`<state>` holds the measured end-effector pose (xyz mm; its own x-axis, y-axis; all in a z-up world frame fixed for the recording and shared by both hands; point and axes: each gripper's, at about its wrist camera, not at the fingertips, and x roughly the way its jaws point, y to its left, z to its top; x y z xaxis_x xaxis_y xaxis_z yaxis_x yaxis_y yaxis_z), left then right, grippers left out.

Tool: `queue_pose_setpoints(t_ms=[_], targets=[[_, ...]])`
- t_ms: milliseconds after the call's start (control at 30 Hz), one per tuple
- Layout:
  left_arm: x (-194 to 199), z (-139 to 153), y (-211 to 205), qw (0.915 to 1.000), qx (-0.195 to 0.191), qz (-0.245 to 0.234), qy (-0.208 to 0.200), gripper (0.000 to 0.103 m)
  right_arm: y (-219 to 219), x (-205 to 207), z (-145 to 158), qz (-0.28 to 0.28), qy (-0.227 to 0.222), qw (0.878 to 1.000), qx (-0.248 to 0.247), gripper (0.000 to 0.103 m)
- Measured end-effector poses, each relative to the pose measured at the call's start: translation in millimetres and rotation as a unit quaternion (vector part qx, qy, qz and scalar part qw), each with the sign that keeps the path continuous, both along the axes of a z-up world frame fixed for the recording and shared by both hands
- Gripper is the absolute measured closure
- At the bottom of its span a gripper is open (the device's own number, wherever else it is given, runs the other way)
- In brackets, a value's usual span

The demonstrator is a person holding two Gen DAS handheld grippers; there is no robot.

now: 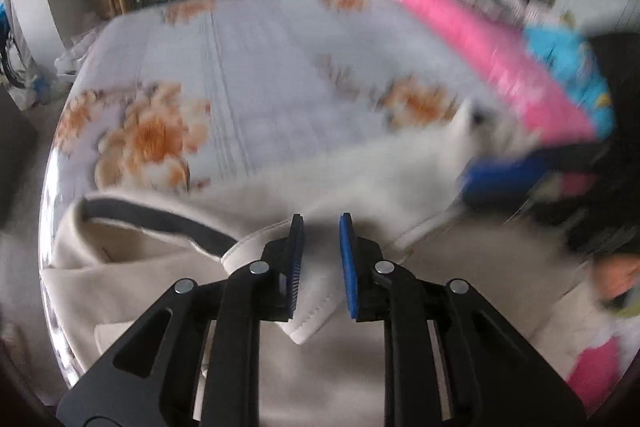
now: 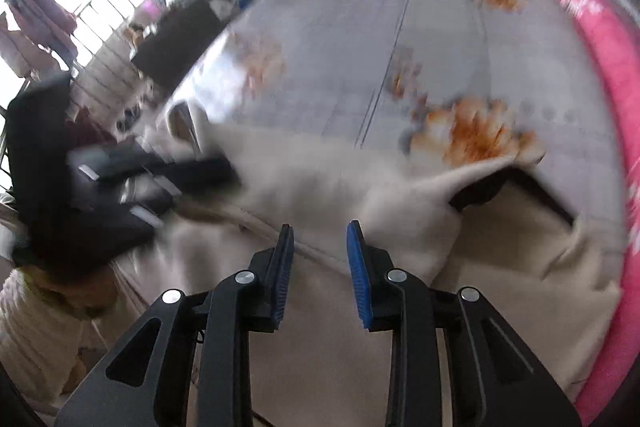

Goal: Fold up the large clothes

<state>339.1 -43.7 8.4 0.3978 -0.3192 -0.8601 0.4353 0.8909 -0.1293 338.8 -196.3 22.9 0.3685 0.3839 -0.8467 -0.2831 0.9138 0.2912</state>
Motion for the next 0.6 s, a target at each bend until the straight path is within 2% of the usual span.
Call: queue_pose_setpoints(t_ms=[67, 133, 167, 233, 300, 400, 467, 600], targets=[[-9.4, -6.0, 0.1, 0.9997, 0.010, -0.008, -0.018, 0.085, -2.7, 0.3, -2.3, -0.007, -0.011, 1.000, -0.020, 0.075], [-15.5, -4.9, 3.9, 0.9997, 0.013, -0.010, -0.019, 0.085, -3.8, 2.8, -23.7, -0.005, 0.015, 0.998, -0.053, 0.075], [-18.9, -3.2, 7.3, 0.9998, 0.009, -0.009, -0.018, 0.085, -6.6, 0.5, -32.1, -0.007, 0.021, 0.999, -0.050, 0.075], [-25.5, 2.0, 13.5, 0.9997, 0.007, -0.011, -0.022, 0.085, -6.5, -6.8, -27.4, -0.003, 0.011, 0.998, -0.058, 0.075], [-29.0, 3.2, 15.7, 0.9993, 0.018, -0.014, -0.029, 0.081, -10.1, -14.9, -18.2, -0.014, -0.002, 0.999, -0.043, 0.075], [-30.9, -7.2, 15.3, 0.9989, 0.039, -0.006, -0.024, 0.081, -6.8, -22.8, -30.4, -0.013, 0.002, 0.998, -0.064, 0.075], [-34.4, -4.2, 14.3, 0.9985, 0.046, -0.001, -0.030, 0.081, -9.4, -24.5, -31.7, -0.014, -0.002, 0.997, -0.071, 0.075], [-53.2, 17.4, 34.5, 0.9992, 0.011, 0.031, -0.022, 0.080, -17.8, -44.2, -9.1, -0.046, 0.003, 0.995, -0.086, 0.074]])
